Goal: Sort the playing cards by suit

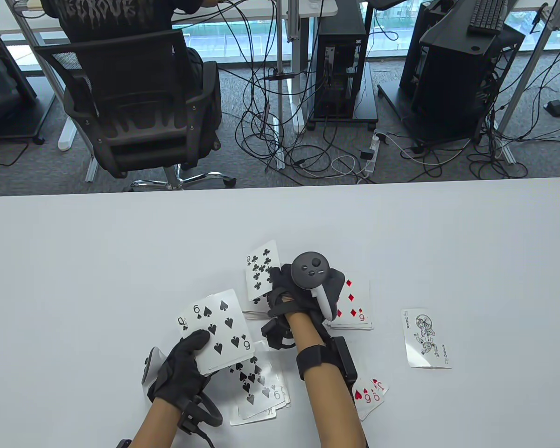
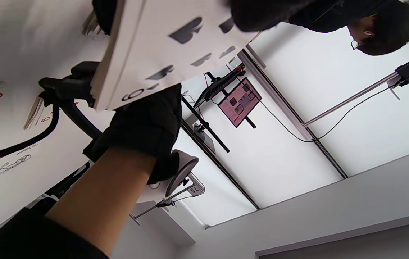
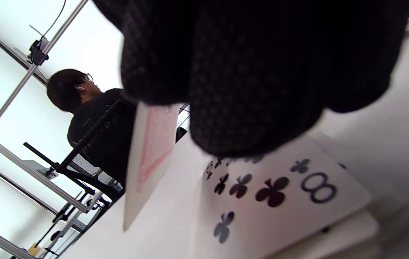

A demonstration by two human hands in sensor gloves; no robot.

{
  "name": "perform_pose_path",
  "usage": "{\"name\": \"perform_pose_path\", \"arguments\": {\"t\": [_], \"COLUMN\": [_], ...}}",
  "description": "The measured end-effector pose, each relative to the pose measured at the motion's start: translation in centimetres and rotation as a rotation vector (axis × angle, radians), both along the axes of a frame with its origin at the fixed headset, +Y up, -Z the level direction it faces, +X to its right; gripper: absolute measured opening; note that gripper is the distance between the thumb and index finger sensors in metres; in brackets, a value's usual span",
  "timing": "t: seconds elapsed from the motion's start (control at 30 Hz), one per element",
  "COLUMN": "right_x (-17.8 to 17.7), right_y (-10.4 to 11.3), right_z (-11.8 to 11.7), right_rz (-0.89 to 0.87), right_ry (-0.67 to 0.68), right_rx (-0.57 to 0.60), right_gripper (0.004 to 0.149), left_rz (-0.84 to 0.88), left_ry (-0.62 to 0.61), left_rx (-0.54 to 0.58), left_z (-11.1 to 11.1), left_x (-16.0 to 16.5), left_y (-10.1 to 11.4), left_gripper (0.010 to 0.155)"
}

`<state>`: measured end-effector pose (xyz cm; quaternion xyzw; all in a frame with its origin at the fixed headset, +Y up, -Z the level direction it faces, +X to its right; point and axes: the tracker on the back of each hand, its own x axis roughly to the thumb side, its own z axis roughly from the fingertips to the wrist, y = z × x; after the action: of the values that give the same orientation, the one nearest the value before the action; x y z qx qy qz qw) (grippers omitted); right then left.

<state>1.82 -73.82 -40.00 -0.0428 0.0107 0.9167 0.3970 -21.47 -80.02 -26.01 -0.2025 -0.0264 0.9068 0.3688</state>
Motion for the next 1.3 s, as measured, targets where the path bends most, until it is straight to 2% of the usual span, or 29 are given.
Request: {"name": "perform_pose_path", "arguments": {"t": [0.1,0.33,0.4,0.5,0.6,0.77,0.93,1.07,1.17,1.3], "right_x": [-1.0,-2.7,-2.7,-2.7,-2.4,-2.1,-1.7,-1.8,-2.2,-3.0], "right_y": [-1.3,-2.6,-3.1,-3.1,-2.6,-0.7,1.1,1.5,1.3,1.2], "right_z": [-0.4,-1.0,-1.0,-0.9,-0.7,0.5,3.0,5.6,7.2,9.2], "right_rz": [0.144,0.601,0.636,0.638,0.608,0.452,0.157,-0.098,-0.138,-0.105], "right_ry": [-0.013,0.073,0.095,0.098,0.113,0.192,0.309,0.376,0.451,0.529], "right_rx": [-0.08,-0.238,-0.279,-0.263,-0.268,-0.118,0.042,0.068,0.06,0.065], "right_gripper": [0.044,0.048,0.05,0.051,0.052,0.053,0.056,0.061,0.071,0.081], "left_rz": [0.007,0.005,0.008,0.006,0.002,0.002,-0.002,-0.006,-0.009,-0.012], "left_ry": [0.002,0.008,0.006,0.006,0.006,0.002,0.0,-0.002,-0.004,-0.01], "left_rx": [-0.002,-0.003,-0.005,-0.006,-0.005,-0.013,-0.019,-0.012,-0.013,-0.011], "left_z": [0.0,-0.1,-0.1,0.0,0.0,0.0,0.1,0.1,0.1,0.1], "left_x": [0.0,-0.1,-0.1,-0.1,-0.1,0.0,0.0,0.0,0.0,0.1], "left_y": [0.0,0.1,0.1,0.1,0.1,0.0,0.0,-0.1,-0.1,-0.2], "left_gripper": [0.053,0.053,0.053,0.053,0.053,0.053,0.053,0.053,0.053,0.053]}}
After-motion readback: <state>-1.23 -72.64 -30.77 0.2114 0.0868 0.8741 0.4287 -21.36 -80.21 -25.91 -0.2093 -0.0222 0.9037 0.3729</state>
